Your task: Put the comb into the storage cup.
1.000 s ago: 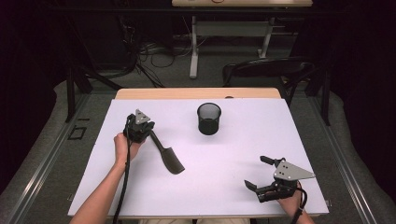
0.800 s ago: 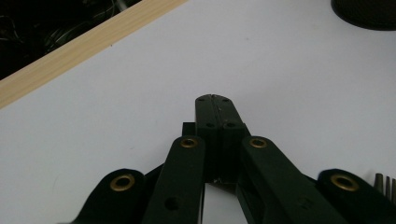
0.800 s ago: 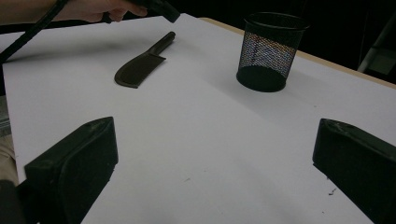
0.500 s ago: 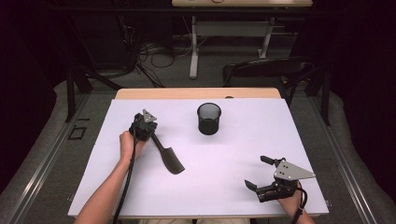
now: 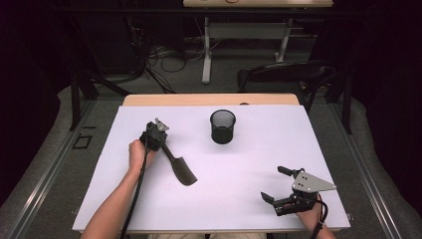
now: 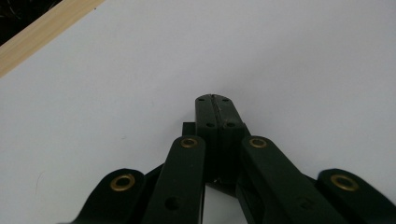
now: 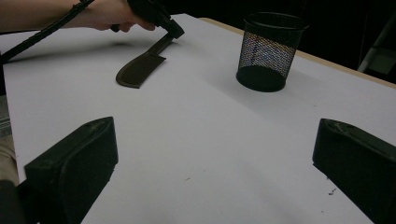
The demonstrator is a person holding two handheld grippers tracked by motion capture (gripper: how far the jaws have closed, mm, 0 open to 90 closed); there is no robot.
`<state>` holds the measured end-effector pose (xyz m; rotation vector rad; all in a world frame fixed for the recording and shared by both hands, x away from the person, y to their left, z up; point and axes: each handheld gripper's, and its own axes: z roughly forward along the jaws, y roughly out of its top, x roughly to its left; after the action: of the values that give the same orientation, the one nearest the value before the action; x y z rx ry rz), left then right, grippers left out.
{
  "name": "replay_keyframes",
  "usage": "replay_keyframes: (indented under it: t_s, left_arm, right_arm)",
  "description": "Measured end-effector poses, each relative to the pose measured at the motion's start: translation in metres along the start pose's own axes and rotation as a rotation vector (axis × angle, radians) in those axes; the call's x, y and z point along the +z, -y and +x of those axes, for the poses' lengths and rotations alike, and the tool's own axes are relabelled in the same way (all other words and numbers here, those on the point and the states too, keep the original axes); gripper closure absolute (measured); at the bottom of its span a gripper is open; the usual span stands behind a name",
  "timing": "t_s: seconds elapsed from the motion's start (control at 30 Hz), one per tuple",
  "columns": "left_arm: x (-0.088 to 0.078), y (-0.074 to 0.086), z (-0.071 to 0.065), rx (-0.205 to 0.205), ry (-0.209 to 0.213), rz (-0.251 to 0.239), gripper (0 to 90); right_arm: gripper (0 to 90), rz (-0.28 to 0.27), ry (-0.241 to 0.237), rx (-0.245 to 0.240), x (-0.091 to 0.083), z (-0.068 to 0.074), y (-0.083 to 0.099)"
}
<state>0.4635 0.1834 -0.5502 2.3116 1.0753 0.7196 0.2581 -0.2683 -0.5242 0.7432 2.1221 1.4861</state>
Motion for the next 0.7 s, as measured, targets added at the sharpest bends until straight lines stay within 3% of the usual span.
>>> replay_keyframes:
  t_s: [0.7]
  left_arm:
    - [-0.008, 0.012, -0.002, -0.028, -0.012, 0.050, 90.0]
  right_arm:
    - [0.0, 0.003, 0.000, -0.001, 0.000, 0.000, 0.000]
